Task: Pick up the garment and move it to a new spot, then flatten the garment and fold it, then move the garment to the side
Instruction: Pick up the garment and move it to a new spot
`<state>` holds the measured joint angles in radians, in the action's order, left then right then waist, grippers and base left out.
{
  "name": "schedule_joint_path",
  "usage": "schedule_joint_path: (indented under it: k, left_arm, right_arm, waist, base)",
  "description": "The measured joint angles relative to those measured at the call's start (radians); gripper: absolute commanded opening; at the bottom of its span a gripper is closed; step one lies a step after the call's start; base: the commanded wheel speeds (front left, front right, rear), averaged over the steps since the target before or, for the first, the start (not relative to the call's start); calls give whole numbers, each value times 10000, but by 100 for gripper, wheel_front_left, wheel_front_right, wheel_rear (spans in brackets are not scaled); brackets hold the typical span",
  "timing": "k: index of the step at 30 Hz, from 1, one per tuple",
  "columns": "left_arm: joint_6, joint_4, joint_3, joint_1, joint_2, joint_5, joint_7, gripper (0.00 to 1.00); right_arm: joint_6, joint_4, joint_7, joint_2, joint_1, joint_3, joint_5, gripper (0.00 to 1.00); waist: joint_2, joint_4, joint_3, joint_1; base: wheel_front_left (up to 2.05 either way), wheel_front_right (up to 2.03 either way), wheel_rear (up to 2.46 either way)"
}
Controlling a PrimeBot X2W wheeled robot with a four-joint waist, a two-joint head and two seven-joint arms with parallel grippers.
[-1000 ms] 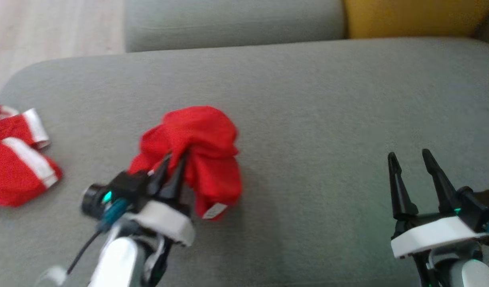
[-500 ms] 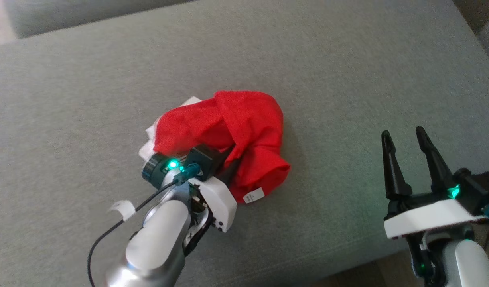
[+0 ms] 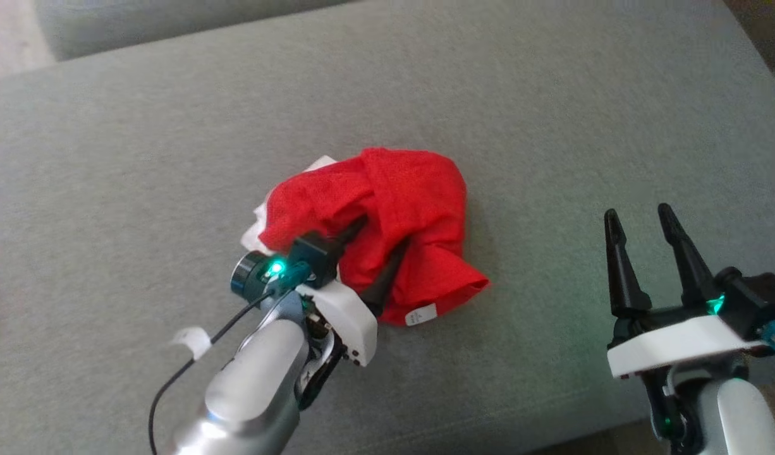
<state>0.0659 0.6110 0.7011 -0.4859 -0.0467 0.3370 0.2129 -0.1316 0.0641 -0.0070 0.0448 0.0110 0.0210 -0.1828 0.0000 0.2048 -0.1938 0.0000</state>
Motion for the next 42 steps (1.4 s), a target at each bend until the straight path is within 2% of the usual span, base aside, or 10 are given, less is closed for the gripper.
schedule_joint_path:
  k: [2,8,19,27,35,42]
  left_arm:
    - [-146,-88,-65,90,0,42,71,100]
    - [-955,-1177,-895,1063,-203,332,314,100]
    - [-2259,-3509,-2648,2878,-1312,456,366,100]
    - [-2612,-4232,-2938,4136,-1985,410,364,100]
    - [-2943,-5137,-2932,4889,-2234,410,247,100]
    - [-3068,-5545,-2886,5336,-2374,334,36,100]
  right_arm:
    - [0,0,35,0,-5,6,19,100]
    - [2,19,178,0,-121,-12,171,100]
    - [0,59,500,-2,-672,-102,276,100]
    - [0,102,686,-2,-1075,-107,462,100]
    - [0,198,792,-2,-1337,-59,594,100]
    - [2,213,794,-4,-1504,-228,485,100]
  waist:
    - [0,-108,97,0]
    - [0,-855,700,0]
    - [0,-2035,1565,0]
    - [0,-2334,2031,0]
    - [0,-2379,2279,0]
    - [1,-2395,2436,0]
  base:
    - [0,0,0]
    - [0,0,0]
    - [0,0,0]
    - [0,0,0]
    - [0,0,0]
    - [0,0,0]
